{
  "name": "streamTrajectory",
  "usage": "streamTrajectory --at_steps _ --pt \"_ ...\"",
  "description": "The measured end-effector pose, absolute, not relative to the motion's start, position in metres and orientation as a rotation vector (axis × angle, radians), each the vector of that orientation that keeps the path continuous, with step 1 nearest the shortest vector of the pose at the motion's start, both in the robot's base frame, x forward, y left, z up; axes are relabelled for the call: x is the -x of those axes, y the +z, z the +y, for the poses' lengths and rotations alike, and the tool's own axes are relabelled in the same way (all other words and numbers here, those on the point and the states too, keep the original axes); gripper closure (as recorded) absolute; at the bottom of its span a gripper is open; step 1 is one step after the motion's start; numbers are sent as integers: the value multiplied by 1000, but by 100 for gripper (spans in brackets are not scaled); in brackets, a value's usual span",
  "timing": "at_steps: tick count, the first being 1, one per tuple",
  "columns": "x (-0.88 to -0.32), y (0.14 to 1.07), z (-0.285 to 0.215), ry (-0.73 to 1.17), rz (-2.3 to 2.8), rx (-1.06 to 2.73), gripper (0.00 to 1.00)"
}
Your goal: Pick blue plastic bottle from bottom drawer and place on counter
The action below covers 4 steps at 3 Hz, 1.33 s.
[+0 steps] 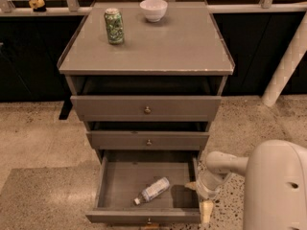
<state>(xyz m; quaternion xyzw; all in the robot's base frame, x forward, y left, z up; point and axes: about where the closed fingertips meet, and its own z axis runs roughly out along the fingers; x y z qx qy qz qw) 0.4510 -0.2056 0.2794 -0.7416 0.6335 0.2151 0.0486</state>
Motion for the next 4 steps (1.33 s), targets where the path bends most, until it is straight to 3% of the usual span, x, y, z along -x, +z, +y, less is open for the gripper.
streamTrajectory --at_steps 2,4 --pt "-512 272 -202 634 1868 2284 0" --pt "-517 252 -211 648 1889 2267 0"
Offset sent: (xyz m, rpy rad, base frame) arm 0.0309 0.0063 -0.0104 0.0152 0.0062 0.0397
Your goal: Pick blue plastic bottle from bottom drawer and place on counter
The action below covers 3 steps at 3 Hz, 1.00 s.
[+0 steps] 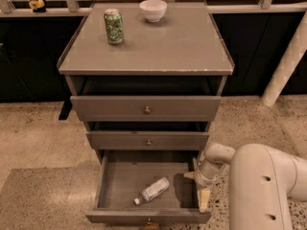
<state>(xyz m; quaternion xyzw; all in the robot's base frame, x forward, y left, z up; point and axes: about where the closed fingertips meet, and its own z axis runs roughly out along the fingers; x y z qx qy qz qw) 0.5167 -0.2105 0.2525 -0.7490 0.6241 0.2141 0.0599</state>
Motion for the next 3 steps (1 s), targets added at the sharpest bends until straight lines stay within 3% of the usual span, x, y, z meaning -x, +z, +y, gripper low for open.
streamTrajectory --at_steps 3 --pt "-582 179 -203 446 1828 2327 0"
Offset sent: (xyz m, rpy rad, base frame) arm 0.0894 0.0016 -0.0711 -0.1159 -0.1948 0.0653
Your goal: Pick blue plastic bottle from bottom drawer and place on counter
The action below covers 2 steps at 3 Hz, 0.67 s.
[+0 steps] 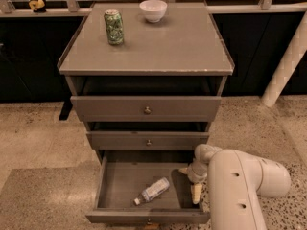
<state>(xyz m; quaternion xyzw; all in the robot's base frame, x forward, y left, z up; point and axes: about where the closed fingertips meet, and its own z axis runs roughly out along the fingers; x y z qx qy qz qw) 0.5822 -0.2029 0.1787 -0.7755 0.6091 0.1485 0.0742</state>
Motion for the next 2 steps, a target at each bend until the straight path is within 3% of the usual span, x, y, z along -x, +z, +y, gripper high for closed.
streamTrajectory --at_steps 2 --pt "-579 178 -202 381 1768 2328 0"
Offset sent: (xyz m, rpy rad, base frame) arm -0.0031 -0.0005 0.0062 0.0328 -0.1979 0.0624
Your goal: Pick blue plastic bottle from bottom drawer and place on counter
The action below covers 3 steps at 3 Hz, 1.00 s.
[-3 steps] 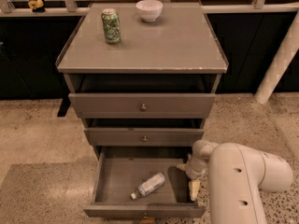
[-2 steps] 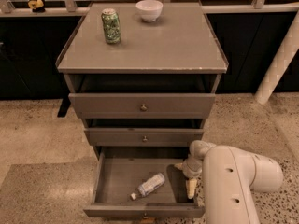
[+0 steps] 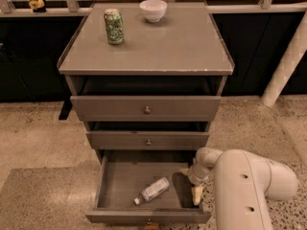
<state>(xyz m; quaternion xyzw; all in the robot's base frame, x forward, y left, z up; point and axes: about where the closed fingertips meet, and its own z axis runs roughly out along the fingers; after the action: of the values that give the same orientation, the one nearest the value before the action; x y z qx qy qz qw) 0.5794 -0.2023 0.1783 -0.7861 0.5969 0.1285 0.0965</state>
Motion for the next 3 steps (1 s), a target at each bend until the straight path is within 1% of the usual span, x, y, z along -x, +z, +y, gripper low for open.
streamTrajectory --at_steps 1,2,3 --pt "-580 161 -195 251 1641 2349 0" --pt "-580 161 -195 251 1641 2349 0" --pt "-578 157 -182 264 1587 2380 0"
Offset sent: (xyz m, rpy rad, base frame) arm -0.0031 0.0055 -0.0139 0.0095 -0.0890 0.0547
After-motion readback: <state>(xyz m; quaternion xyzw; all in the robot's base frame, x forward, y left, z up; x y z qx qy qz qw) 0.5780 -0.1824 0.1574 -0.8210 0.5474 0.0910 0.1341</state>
